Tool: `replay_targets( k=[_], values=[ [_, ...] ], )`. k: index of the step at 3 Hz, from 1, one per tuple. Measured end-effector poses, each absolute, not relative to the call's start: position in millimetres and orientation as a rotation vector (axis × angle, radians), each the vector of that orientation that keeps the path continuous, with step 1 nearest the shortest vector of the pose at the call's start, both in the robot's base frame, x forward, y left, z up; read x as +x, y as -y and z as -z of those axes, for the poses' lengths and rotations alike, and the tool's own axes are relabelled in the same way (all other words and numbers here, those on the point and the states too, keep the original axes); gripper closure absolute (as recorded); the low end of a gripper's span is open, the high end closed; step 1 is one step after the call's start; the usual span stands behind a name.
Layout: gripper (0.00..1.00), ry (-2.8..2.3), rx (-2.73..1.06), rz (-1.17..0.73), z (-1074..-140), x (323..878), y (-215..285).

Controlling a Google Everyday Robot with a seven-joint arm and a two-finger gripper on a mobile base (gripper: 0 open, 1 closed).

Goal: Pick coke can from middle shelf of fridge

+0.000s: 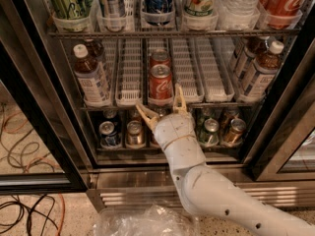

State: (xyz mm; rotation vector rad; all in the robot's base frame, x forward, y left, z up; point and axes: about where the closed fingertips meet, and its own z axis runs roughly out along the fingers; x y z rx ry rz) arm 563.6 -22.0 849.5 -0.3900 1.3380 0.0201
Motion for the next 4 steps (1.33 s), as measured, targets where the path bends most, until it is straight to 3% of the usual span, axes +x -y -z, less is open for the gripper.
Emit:
replay_targets(
  k=[1, 4],
  values=[
    [0.37, -1.332, -0.393, -0.010, -849.5, 571.2, 22.0],
    [0.29, -1.313, -0.389, 0.032, -848.0, 602.7, 26.4]
  ],
)
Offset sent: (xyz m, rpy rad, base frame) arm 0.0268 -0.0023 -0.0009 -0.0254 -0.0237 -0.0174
